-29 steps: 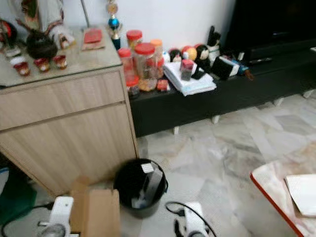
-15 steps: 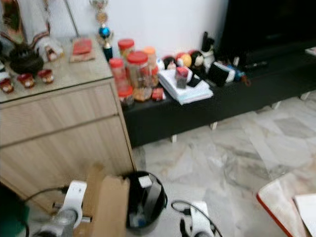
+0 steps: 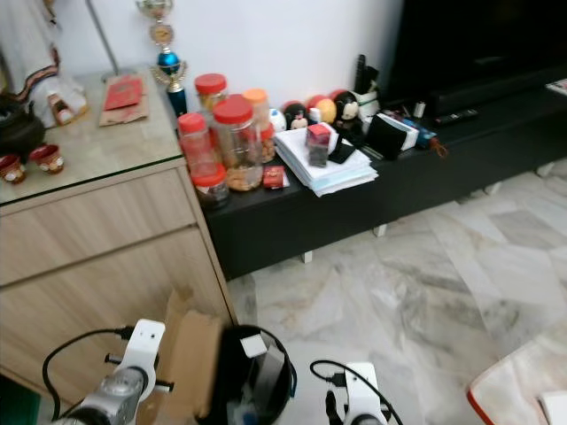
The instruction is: Picking trash to rubbish bin
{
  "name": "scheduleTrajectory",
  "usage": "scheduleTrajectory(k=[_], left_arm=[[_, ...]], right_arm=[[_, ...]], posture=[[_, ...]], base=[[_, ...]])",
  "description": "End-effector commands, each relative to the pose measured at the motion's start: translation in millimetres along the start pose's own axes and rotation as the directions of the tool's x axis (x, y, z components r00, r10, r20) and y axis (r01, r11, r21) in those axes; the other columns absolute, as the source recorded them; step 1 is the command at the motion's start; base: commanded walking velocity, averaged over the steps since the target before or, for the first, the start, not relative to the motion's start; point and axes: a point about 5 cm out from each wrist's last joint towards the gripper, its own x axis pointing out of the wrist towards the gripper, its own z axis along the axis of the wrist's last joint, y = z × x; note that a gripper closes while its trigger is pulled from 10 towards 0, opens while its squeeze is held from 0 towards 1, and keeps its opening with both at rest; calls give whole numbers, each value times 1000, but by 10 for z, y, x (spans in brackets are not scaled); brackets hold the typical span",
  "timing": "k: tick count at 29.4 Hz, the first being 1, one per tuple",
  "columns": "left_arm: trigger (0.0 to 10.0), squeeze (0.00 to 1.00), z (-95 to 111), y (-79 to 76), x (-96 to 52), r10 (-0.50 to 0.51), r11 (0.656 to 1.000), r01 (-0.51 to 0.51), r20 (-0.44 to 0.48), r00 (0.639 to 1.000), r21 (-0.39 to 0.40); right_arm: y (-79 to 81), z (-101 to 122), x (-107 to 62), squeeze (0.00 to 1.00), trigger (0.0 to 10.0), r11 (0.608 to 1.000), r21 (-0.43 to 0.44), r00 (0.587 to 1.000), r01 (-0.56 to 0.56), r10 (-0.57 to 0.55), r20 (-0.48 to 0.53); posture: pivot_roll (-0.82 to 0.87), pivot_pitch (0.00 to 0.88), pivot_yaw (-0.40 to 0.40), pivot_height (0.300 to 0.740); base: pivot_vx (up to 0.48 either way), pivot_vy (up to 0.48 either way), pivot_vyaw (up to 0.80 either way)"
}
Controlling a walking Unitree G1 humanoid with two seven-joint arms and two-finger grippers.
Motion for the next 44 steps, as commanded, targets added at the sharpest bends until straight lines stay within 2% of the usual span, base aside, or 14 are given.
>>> scheduleTrajectory(k=[1,4,10,16,19,24,25,26,27,30,41,42,43,44], left_arm=[[10000,0,36,-1,9,-24,999,24,-1,1000,29],[10000,0,75,-33,14,-47,997,46,11,999,68],[10000,0,180,-86,29,-82,995,79,39,996,65],[10000,0,236,-104,36,-92,994,88,51,994,70],[10000,0,359,-148,45,-110,991,102,95,989,86],[10000,8,459,-188,45,-133,986,117,141,981,118],[10000,137,470,-195,45,-138,985,120,146,980,125],[10000,137,487,-202,44,-145,983,125,153,978,133],[10000,1000,507,-208,44,-150,982,128,162,975,138],[10000,1000,556,-226,41,-163,975,129,184,969,184],[10000,1000,548,-213,40,-167,973,131,184,969,190],[10000,600,505,-185,42,-149,977,119,168,974,176],[10000,600,505,-185,42,-149,977,119,168,974,176],[10000,0,431,-152,42,-127,979,101,140,982,174]], right_arm=[[39,75,16,0,10000,1000,-10,999,-20,21,28],[59,221,43,0,10000,999,-21,996,-44,45,78],[69,497,82,0,10000,997,-46,984,-70,76,161],[99,615,92,0,10000,993,-73,975,-95,107,195],[198,854,97,0,10000,982,-89,946,-164,183,269],[224,985,89,0,10000,978,-116,926,-172,201,320],[215,994,88,0,10000,979,-110,925,-170,197,323],[207,1005,88,0,10000,980,-107,924,-169,196,327],[203,1011,88,0,10000,980,-108,924,-169,196,329],[193,1011,86,0,10000,977,-126,921,-175,207,329],[121,933,87,0,10000,982,-111,933,-155,183,311],[110,900,88,0,10000,983,-107,937,-151,177,301],[110,900,88,0,10000,983,-107,937,-151,177,301],[94,846,90,0,10000,985,-103,945,-142,166,282]], posture=[[-75,37,59,740],[-75,37,59,740],[-86,45,52,740],[-86,44,48,740],[-97,51,38,740],[-107,54,24,740],[-107,54,24,740],[-108,55,22,740],[-109,56,21,740],[-112,56,15,740],[-113,56,3,740],[-112,56,1,740],[-112,56,1,740],[-112,56,1,740]], base=[[0,0,0],[0,0,0],[0,0,0],[0,0,0],[0,0,0],[0,0,0],[0,0,0],[0,0,0],[0,0,0],[0,0,0],[0,0,0],[0,0,0],[0,0,0],[0,0,0]])
